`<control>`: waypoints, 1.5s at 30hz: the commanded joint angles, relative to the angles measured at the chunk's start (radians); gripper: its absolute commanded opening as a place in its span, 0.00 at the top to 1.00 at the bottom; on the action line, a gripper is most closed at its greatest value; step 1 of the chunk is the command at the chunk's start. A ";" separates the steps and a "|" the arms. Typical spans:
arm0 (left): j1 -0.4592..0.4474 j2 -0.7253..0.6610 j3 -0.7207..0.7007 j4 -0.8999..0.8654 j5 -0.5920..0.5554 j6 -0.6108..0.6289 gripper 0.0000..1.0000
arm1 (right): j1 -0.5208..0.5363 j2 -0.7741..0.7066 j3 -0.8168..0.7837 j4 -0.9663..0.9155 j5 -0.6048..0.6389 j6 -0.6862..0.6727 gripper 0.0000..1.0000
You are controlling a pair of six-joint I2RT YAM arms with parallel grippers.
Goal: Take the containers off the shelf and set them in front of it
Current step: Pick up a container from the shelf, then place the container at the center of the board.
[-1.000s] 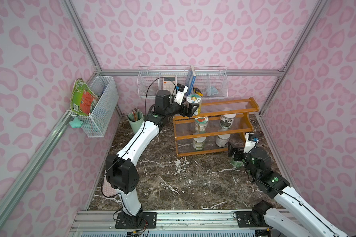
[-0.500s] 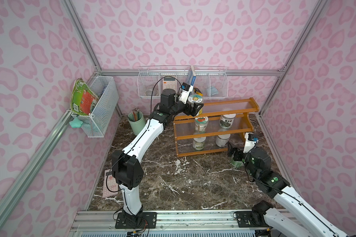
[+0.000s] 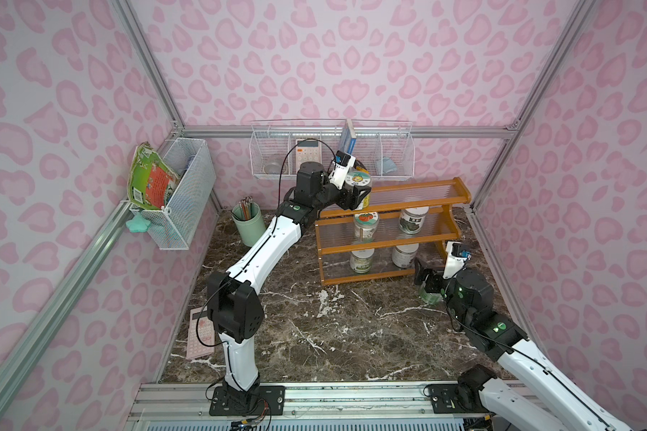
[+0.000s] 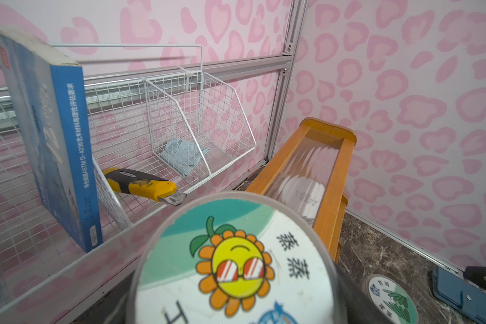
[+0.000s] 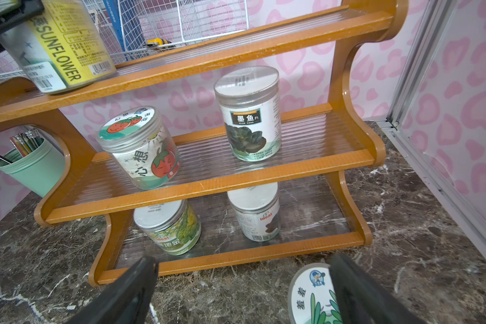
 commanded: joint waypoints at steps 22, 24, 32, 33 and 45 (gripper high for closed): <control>-0.093 -0.259 -0.240 0.121 -0.025 0.038 0.32 | -0.292 -0.050 0.085 -0.057 -0.209 -0.075 0.01; -0.120 -0.297 -0.291 0.130 -0.037 0.042 0.32 | -0.317 -0.050 0.094 -0.060 -0.231 -0.080 0.01; -0.237 -0.427 -0.508 0.176 -0.102 0.044 0.33 | -0.359 -0.061 0.109 -0.075 -0.259 -0.086 0.01; -0.258 -0.438 -0.533 0.187 -0.114 0.043 0.33 | -0.359 -0.064 0.109 -0.075 -0.259 -0.085 0.01; -0.408 -0.391 -0.806 0.439 -0.227 -0.024 0.36 | -0.364 -0.089 0.103 -0.086 -0.275 -0.075 0.01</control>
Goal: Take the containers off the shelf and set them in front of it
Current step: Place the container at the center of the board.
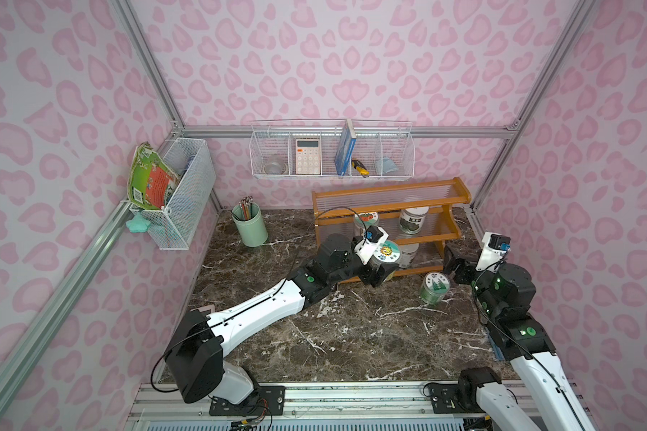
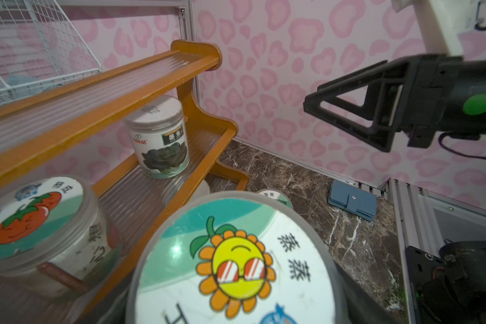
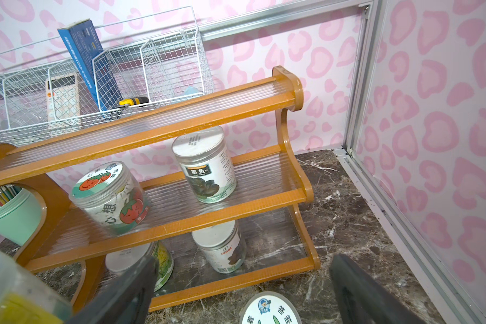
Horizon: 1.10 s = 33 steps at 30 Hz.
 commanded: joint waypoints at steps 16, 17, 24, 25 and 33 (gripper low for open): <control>-0.066 0.331 -0.119 0.477 -0.080 -0.088 0.40 | -0.001 -0.051 -0.020 -0.014 0.008 -0.001 0.01; -0.067 0.344 -0.128 0.499 -0.089 -0.093 0.40 | 0.000 -0.053 -0.022 -0.013 0.008 -0.002 0.01; -0.089 0.410 -0.166 0.610 -0.148 -0.093 0.38 | 0.000 -0.070 -0.028 -0.006 0.011 -0.002 0.01; -0.089 0.419 -0.167 0.623 -0.151 -0.090 0.38 | 0.000 -0.071 -0.028 -0.006 0.011 -0.002 0.01; -0.090 0.482 -0.203 0.739 -0.192 -0.086 0.34 | 0.000 -0.090 -0.030 -0.005 0.022 -0.011 0.01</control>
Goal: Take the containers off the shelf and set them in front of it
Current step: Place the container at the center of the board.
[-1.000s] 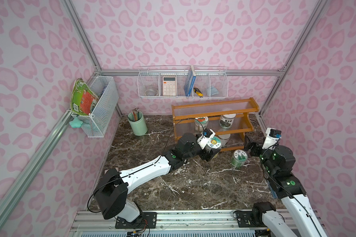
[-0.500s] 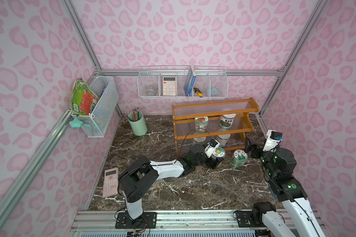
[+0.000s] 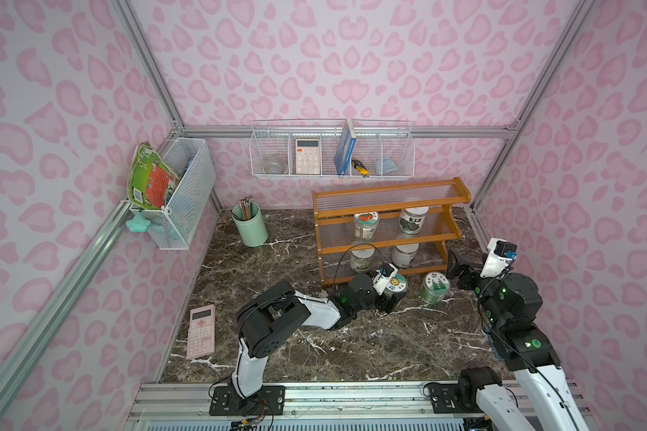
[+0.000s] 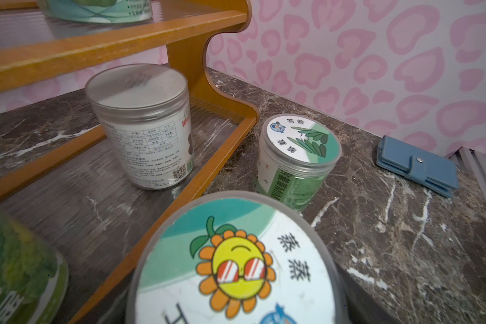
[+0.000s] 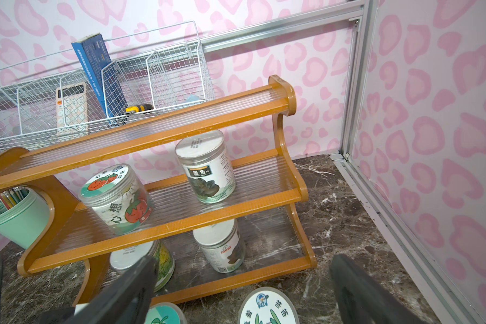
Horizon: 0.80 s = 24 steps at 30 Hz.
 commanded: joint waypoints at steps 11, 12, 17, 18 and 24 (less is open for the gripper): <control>0.000 0.039 -0.030 0.121 -0.066 -0.010 0.29 | 0.000 -0.016 -0.010 0.026 0.017 -0.014 0.01; -0.002 0.040 -0.029 0.116 -0.065 -0.013 0.28 | 0.001 -0.016 -0.009 0.024 0.018 -0.015 0.01; -0.021 0.048 -0.020 0.095 -0.065 -0.008 0.23 | 0.001 -0.014 -0.010 0.026 0.015 -0.017 0.01; -0.026 0.051 -0.015 0.086 -0.067 -0.006 0.22 | 0.001 -0.016 -0.011 0.026 0.014 -0.015 0.01; -0.041 0.062 0.009 0.040 -0.092 0.007 0.17 | 0.000 -0.019 -0.014 0.026 0.013 -0.015 0.01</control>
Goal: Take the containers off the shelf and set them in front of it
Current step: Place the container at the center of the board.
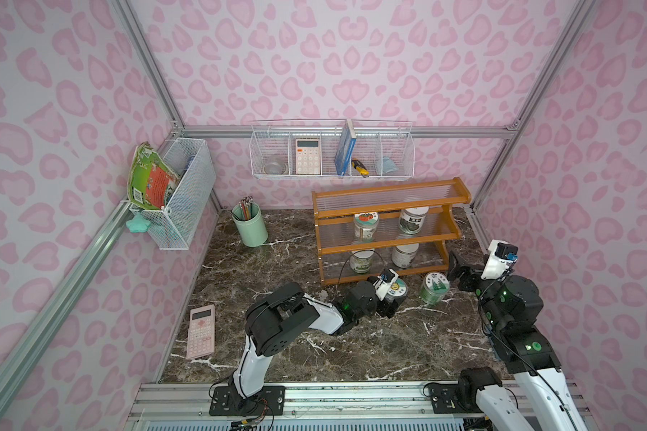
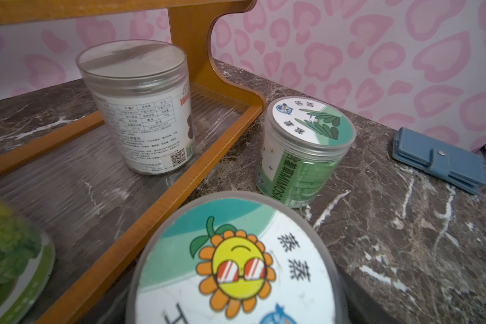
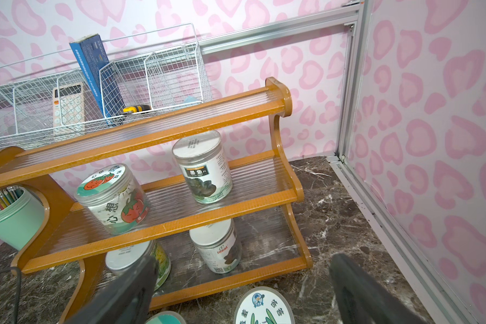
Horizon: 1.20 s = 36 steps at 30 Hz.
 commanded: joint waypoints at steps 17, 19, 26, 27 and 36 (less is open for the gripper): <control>-0.003 0.015 0.024 -0.059 -0.101 0.013 0.00 | 0.000 -0.008 0.003 0.020 -0.007 -0.007 0.01; -0.006 0.005 0.018 -0.054 -0.107 0.012 0.01 | 0.000 -0.009 0.004 0.018 -0.009 -0.008 0.01; -0.026 -0.057 0.002 -0.028 -0.136 0.035 0.01 | 0.000 -0.011 0.000 0.021 -0.022 -0.005 0.01; -0.031 -0.064 0.002 -0.032 -0.140 0.039 0.00 | -0.001 -0.011 0.000 0.021 -0.023 -0.004 0.01; -0.076 -0.192 -0.009 -0.090 -0.240 0.081 0.00 | -0.001 -0.003 -0.012 0.035 -0.048 0.007 0.01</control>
